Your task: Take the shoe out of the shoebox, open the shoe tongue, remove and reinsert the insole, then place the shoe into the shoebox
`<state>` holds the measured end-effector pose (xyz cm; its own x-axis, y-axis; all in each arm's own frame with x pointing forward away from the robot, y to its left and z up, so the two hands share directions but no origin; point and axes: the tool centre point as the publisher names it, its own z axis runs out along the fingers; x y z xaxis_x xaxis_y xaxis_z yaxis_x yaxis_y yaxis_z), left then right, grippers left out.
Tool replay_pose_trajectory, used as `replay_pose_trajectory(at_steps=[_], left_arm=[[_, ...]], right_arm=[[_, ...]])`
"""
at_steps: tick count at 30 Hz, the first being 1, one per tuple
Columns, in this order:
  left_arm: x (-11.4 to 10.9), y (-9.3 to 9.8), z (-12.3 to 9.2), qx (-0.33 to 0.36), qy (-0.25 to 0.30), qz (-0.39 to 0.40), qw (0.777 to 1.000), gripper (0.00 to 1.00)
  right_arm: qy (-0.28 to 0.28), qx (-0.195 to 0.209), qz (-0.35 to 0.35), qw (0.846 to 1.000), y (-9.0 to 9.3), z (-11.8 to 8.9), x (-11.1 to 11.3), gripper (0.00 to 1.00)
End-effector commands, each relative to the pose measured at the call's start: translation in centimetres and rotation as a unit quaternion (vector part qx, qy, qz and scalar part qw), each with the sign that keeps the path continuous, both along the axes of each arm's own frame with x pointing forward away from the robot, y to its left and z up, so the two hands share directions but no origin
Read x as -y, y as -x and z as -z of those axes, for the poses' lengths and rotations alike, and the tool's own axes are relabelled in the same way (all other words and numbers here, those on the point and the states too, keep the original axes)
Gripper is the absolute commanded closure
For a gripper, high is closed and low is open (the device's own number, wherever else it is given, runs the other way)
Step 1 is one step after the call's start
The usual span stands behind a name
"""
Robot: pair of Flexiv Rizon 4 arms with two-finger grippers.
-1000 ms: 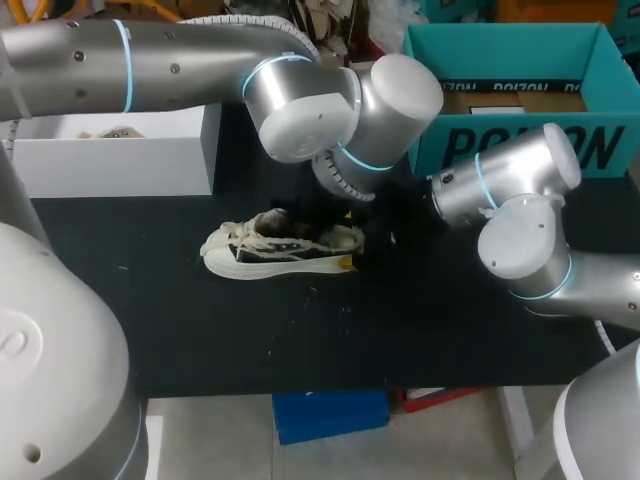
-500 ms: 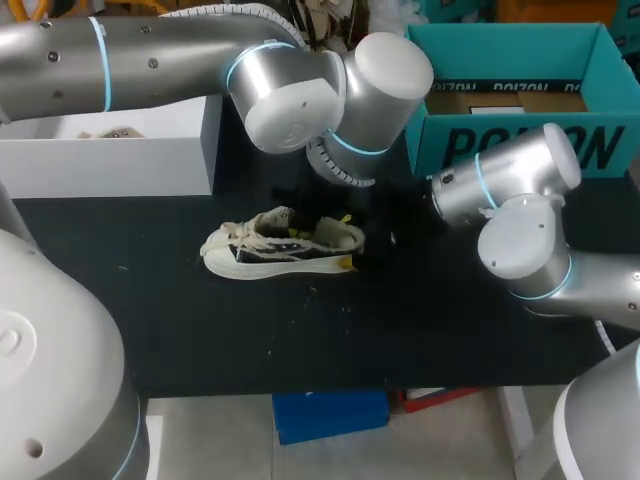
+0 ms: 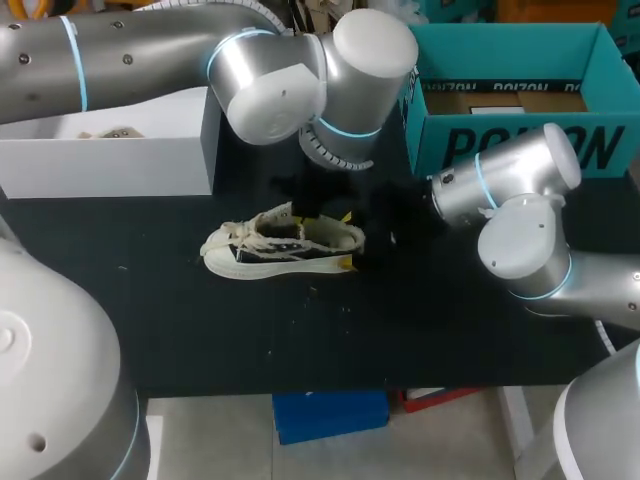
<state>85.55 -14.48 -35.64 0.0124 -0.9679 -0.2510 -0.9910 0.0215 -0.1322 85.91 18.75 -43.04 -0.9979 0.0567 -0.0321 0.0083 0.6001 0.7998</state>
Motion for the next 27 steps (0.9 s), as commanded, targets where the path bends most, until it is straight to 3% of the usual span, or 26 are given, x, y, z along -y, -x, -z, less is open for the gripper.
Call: replay_pose_trajectory(at_steps=[1, 18, 27], left_arm=[[-0.8, 0.3, -1.1, 0.007, 0.018, 0.001, 1.000, 1.00], [-1.3, 0.2, -3.3, 0.031, 0.057, 0.000, 0.998, 1.00], [-2.9, 0.3, -4.2, 0.051, 0.079, -0.008, 0.996, 1.00]], right_arm=[[0.002, 0.000, 0.001, 1.000, -0.2, 0.2, -0.1, 1.00], [0.002, 0.000, 0.001, 1.000, -0.2, 0.2, -0.1, 1.00], [0.002, 0.000, 0.001, 1.000, -0.2, 0.2, -0.1, 1.00]])
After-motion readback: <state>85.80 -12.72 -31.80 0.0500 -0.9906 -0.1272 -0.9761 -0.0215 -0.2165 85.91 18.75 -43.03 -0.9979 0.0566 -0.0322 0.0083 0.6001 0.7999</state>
